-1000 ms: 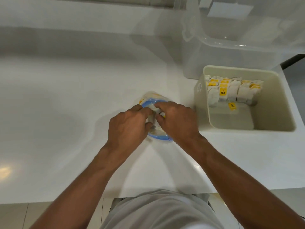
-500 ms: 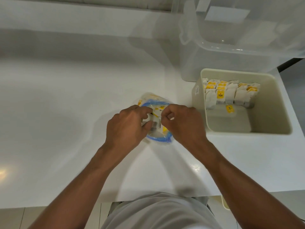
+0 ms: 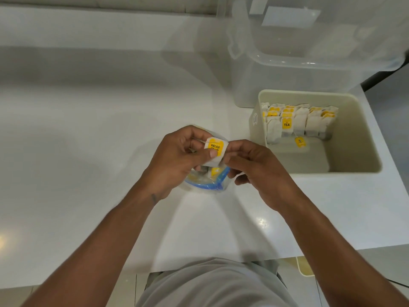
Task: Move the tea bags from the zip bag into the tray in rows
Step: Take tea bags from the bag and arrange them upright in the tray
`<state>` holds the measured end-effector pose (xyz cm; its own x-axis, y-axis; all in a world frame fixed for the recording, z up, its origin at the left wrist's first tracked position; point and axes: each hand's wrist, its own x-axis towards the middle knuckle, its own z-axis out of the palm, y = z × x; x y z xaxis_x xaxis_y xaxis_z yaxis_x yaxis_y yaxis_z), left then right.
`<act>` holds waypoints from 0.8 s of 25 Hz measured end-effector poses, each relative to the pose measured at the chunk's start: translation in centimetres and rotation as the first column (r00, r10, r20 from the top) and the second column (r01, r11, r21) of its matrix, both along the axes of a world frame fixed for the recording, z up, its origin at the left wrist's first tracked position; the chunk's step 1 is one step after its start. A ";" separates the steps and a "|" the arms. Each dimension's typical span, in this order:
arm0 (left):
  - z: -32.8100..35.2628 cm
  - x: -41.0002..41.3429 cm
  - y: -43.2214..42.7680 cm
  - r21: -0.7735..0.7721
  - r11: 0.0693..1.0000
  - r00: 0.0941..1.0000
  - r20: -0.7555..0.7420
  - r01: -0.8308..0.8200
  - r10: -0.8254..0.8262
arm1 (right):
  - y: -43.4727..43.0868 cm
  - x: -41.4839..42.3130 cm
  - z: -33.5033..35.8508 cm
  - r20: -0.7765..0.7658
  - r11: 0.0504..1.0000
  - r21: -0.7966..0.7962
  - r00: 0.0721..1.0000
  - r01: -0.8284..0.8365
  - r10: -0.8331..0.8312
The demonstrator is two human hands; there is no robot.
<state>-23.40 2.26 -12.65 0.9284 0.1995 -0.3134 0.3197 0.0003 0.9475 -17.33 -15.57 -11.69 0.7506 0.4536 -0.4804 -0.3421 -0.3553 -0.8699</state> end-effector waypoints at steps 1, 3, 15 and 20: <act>0.0 0.0 -0.1 0.004 1.000 1.000 0.007 0.015 -0.015 | 0.0 -0.1 0.1 0.044 1.000 0.008 0.999 -0.001 0.000; 0.2 0.0 -0.2 -0.004 0.999 0.999 0.011 0.047 -0.047 | 0.2 -0.2 0.2 0.136 1.000 0.005 0.991 0.018 -0.018; -0.9 -0.9 1.9 0.905 0.186 0.897 -0.316 0.383 -0.311 | 0.2 0.2 0.0 0.302 0.974 -0.225 0.952 0.013 0.057; -2.8 -0.2 1.2 0.938 -0.039 0.892 -0.341 0.345 -0.296 | 0.0 -0.2 0.0 0.282 0.977 -0.213 0.958 0.015 0.047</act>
<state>-23.63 3.46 -15.44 0.9885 0.0163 -0.1504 0.0096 -0.9990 -0.0447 -17.51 -15.60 -11.67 0.8633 0.3781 -0.3343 -0.0846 -0.5446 -0.8344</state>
